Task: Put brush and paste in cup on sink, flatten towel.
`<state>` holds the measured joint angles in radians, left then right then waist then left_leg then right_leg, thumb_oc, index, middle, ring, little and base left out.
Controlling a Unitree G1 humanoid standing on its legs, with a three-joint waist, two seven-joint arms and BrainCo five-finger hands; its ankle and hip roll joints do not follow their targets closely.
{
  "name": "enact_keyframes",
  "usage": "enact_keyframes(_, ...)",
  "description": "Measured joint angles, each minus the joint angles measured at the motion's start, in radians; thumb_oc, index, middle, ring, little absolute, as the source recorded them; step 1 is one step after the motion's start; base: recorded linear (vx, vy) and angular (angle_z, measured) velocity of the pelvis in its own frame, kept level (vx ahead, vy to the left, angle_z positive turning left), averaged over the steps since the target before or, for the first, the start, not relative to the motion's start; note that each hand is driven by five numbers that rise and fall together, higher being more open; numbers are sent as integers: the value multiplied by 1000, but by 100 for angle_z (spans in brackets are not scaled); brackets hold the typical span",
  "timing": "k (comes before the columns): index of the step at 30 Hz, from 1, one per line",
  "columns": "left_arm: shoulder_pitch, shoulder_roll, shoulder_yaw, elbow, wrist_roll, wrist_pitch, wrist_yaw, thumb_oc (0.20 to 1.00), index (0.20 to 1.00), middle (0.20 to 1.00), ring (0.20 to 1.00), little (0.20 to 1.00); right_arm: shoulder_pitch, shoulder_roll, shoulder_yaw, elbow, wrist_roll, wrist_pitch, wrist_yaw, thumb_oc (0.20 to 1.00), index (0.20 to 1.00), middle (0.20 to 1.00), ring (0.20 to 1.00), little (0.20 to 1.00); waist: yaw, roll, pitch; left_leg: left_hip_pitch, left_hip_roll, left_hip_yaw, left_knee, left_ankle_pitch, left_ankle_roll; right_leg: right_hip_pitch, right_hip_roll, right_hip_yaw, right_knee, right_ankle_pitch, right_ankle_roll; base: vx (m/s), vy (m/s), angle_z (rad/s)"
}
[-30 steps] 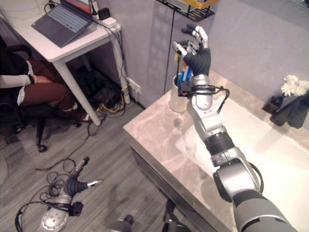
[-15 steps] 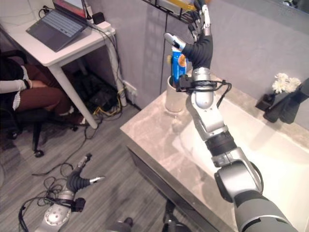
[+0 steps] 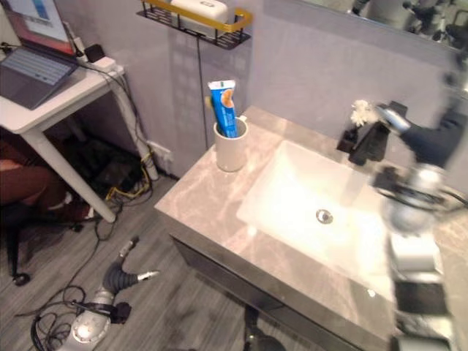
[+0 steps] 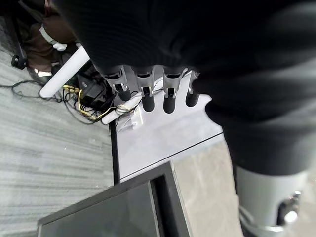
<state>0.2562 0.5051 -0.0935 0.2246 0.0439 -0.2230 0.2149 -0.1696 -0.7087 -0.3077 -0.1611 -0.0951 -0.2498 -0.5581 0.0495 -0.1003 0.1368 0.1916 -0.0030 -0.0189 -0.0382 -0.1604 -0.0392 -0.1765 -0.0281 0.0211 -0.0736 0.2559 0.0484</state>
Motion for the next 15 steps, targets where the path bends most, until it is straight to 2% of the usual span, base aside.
enact_keyframes(1, -6, -6, 18, -1, 8, 4, 1, 1000, 1000, 1000, 1000, 1000, 77, -10, -100, -47, -101, 11, -29, 1000, 1000, 1000, 1000, 1000, -17, -1, -1, 2, -6, 13, 2, -5, 7, -1, -1, 18, 1, 3, 6, -45, 71, -36)
enact_keyframes(3, 1, -11, 33, 15, 18, 9, 0, 1000, 1000, 1000, 1000, 1000, 111, -7, -171, -69, -163, 19, -78, 1000, 1000, 1000, 1000, 1000, -53, -4, -6, 8, -14, 36, 4, -9, 15, -5, -2, 43, 0, 4, 21, -59, 75, -42)
enact_keyframes(5, -19, -26, 32, 53, 46, 12, 0, 1000, 1000, 1000, 1000, 1000, 192, -8, -243, -74, -197, 22, -112, 1000, 1000, 1000, 1000, 1000, -95, -14, -14, 15, -34, 73, 15, -15, 24, -12, -4, 83, 8, 2, 30, -52, 69, -45)
enact_keyframes(7, -25, -39, 36, 79, 54, 14, 8, 1000, 1000, 1000, 1000, 1000, 247, 1, -277, -63, -193, 20, -128, 1000, 1000, 1000, 1000, 1000, -117, -20, -22, 12, -38, 90, 22, -21, 33, -26, -3, 102, 20, -15, 49, -56, 70, -42)
enact_keyframes(8, -31, -40, 44, 110, 55, 14, 26, 1000, 1000, 1000, 1000, 1000, 283, 48, -309, -20, -188, 4, -144, 1000, 1000, 1000, 1000, 1000, -144, -33, -31, -4, -46, 114, 41, -27, 43, -38, -2, 136, 25, -31, 70, -112, 46, -38)
enact_keyframes(9, -32, -39, 47, 125, 55, 15, 36, 1000, 1000, 1000, 1000, 1000, 285, 74, -310, 5, -176, 1, -156, 1000, 1000, 1000, 1000, 1000, -152, -34, -33, -4, -47, 119, 42, -27, 44, -41, 1, 141, 25, -46, 90, -96, 51, -50)
enact_keyframes(10, -43, -36, 50, 153, 55, 17, 53, 1000, 1000, 1000, 1000, 1000, 288, 137, -318, 72, -89, -30, -171, 1000, 1000, 1000, 1000, 1000, -165, -48, -42, -19, -52, 145, 51, -26, 49, -61, 3, 172, 33, -71, 121, -78, 58, -52)
enact_keyframes(11, -63, -40, 49, 188, 55, 30, 68, 1000, 1000, 1000, 1000, 1000, 270, 209, -324, 127, 30, -54, -191, 1000, 1000, 1000, 1000, 1000, -179, -47, -42, -30, -57, 167, 55, -25, 61, -73, 5, 192, 34, -114, 176, -9, 82, -53)
enact_keyframes(12, -72, -42, 47, 204, 55, 35, 78, 1000, 1000, 1000, 1000, 1000, 254, 253, -333, 143, 85, -80, -195, 1000, 1000, 1000, 1000, 1000, -186, -45, -41, -35, -58, 173, 57, -25, 64, -78, 5, 196, 34, -136, 202, -34, 49, -42)
enact_keyframes(13, -94, -45, 41, 239, 55, 47, 85, 1000, 1000, 1000, 1000, 1000, 261, 338, -354, 176, 181, -132, -228, 1000, 1000, 1000, 1000, 1000, -192, -26, -34, -41, -50, 188, 52, -30, 83, -89, 18, 197, 45, -136, 204, -27, 36, -30)
enact_keyframes(14, -100, -50, 36, 248, 55, 53, 85, 1000, 1000, 1000, 1000, 1000, 284, 369, -374, 212, 213, -149, -255, 1000, 1000, 1000, 1000, 1000, -190, -30, -41, -36, -49, 193, 49, -28, 82, -85, 18, 192, 65, -122, 195, -111, 14, -22)
enact_keyframes(15, -94, -42, 28, 249, 57, 52, 84, 1000, 1000, 1000, 1000, 1000, 358, 371, -386, 284, 248, -156, -300, 1000, 1000, 1000, 1000, 1000, -192, -40, -50, -36, -70, 198, 61, -33, 87, -75, 13, 201, 78, -93, 186, -122, 21, -3)
